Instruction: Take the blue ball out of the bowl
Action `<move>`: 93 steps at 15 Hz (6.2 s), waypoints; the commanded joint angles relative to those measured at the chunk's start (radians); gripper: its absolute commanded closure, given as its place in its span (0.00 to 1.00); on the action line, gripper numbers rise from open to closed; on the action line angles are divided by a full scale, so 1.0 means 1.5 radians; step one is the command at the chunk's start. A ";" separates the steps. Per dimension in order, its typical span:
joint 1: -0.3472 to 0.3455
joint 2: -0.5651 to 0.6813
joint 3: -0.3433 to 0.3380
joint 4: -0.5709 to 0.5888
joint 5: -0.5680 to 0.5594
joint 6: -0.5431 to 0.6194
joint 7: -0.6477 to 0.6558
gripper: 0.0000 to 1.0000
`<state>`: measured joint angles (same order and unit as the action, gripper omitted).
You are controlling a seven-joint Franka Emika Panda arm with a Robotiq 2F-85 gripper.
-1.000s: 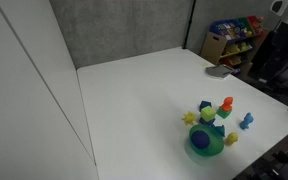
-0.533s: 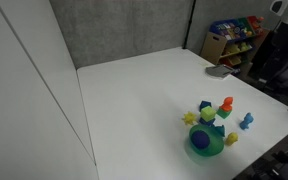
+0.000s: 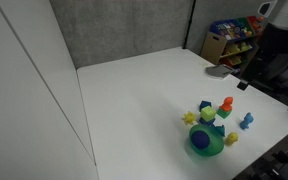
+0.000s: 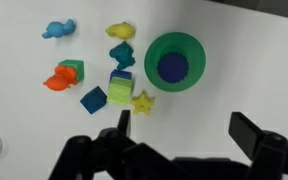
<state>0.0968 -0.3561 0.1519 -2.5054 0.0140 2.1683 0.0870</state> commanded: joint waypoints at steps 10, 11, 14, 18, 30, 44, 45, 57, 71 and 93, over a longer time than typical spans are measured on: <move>0.030 0.228 -0.008 -0.027 0.096 0.315 -0.025 0.00; 0.027 0.251 -0.007 -0.023 0.090 0.317 -0.020 0.00; 0.021 0.310 -0.009 -0.014 0.079 0.341 -0.013 0.00; 0.023 0.389 -0.014 0.001 0.064 0.402 -0.001 0.00; 0.109 0.555 -0.083 0.037 -0.023 0.479 0.067 0.00; 0.198 0.653 -0.146 0.084 -0.051 0.532 0.097 0.32; 0.199 0.646 -0.147 0.082 -0.052 0.531 0.097 0.38; 0.170 0.501 -0.138 0.070 -0.055 0.399 0.084 0.60; 0.081 0.503 -0.106 0.291 -0.050 0.248 0.110 0.60; 0.002 0.765 -0.155 0.490 -0.008 0.245 0.125 0.60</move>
<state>0.1121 0.7655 -0.0801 -1.8071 -0.0155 2.5499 0.2595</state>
